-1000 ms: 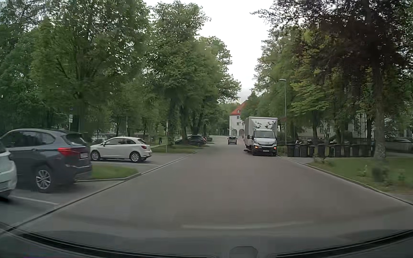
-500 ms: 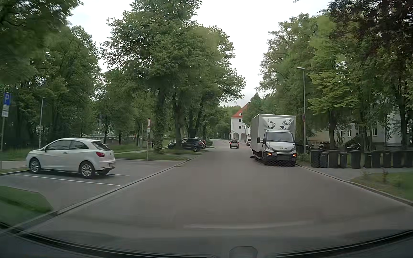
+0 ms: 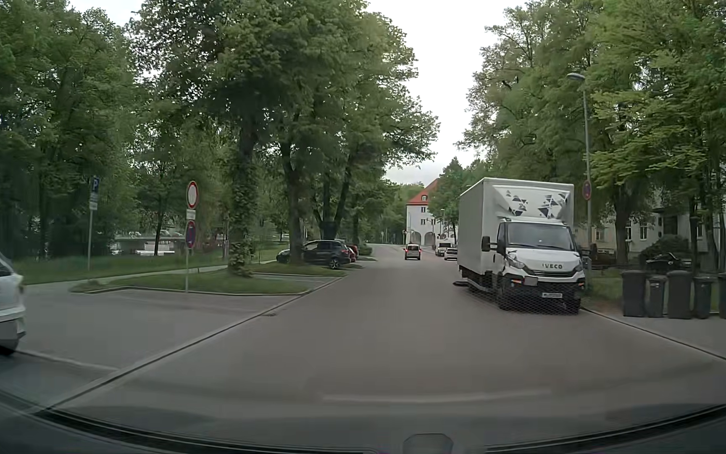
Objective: Follow the waypoints while adhering to traffic rules and regulations
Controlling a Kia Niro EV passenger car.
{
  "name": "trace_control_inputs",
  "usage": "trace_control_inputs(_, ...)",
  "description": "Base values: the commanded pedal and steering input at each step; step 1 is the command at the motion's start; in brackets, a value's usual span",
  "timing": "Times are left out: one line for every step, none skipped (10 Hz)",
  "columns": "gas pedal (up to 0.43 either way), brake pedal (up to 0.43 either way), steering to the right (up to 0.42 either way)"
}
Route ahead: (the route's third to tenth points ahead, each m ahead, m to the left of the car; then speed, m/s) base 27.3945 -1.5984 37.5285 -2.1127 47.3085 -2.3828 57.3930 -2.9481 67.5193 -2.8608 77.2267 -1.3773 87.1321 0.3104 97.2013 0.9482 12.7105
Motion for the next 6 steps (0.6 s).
trace_control_inputs(0.067, 0.0, 0.009)
trace_control_inputs(0.067, 0.0, 0.009)
trace_control_inputs(0.067, 0.0, 0.01)
trace_control_inputs(0.067, 0.0, 0.01)
trace_control_inputs(0.067, 0.0, 0.012)
trace_control_inputs(0.059, 0.0, 0.017)
